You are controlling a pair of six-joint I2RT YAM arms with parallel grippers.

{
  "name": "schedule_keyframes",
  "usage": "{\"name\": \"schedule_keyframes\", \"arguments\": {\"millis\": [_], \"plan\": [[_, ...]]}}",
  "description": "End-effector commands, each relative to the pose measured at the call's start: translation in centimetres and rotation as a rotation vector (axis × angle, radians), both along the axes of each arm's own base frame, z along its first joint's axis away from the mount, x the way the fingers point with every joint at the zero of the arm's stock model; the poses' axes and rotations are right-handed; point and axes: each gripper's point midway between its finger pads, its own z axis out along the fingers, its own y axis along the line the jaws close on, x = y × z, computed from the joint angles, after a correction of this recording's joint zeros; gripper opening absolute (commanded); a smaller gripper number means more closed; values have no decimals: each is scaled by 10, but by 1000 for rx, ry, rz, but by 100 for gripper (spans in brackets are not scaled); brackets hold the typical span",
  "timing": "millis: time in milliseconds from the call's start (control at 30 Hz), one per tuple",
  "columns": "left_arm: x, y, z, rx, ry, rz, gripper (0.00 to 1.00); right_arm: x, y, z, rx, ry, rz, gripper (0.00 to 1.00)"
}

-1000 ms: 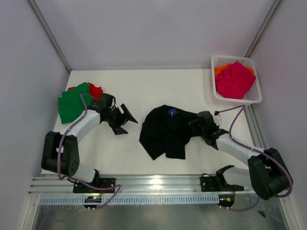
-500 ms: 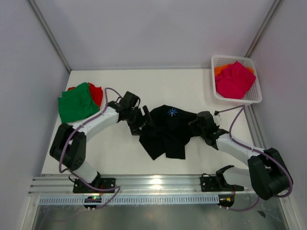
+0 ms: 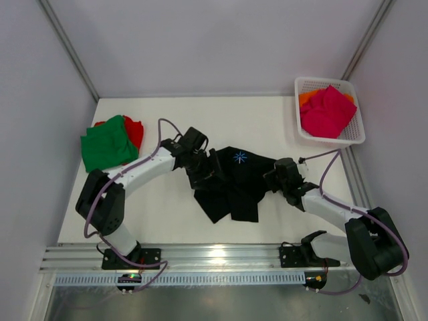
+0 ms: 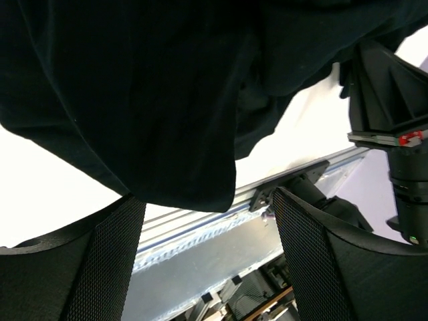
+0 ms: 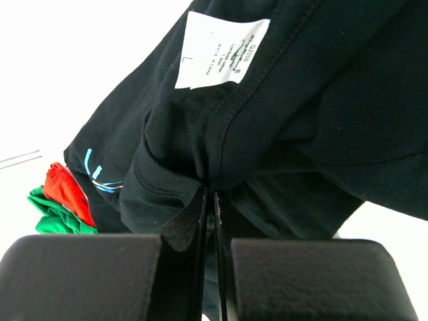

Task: Fold and stack the t-shirts
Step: Flatten out the tshirt

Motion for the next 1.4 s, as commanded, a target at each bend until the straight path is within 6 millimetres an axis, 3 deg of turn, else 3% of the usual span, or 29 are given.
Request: {"name": "schedule_keyframes", "arguments": {"millis": [0, 133, 333, 400, 467, 567, 833, 967, 1067, 1133, 1167, 1367], "plan": [[-4, -2, -2, 46, 10, -1, 79, 5, 3, 12, 15, -57, 10, 3], [-19, -2, -14, 103, 55, -29, 77, 4, 4, 10, 18, -56, 12, 3], [-25, -8, -21, 136, 78, -56, 72, 1, 4, 8, 18, -53, 22, 3], [-24, -10, -21, 135, 74, -59, 54, 0, 3, 8, 16, -52, 23, 3], [-22, -9, -22, 142, 70, -51, 16, 0, 2, 7, 14, -53, 22, 3], [-21, -8, -22, 161, 65, -44, 1, -2, 3, 6, 13, -49, 26, 3], [-15, -3, -15, 209, 24, -25, 0, -3, 2, 6, 5, -53, 34, 3], [-10, 12, -7, 296, -11, -31, 0, -2, 1, 10, -16, -67, 45, 3], [10, 27, 19, 403, -113, -30, 0, 3, -1, 20, -66, -87, 65, 3], [22, 41, 30, 481, -172, -26, 0, 11, -2, 33, -97, -115, 72, 3], [31, 39, 47, 482, -216, -18, 0, 15, -3, 40, -130, -140, 89, 3], [55, 71, 97, 623, -346, 17, 0, 34, -13, 86, -297, -217, 135, 3]]}}
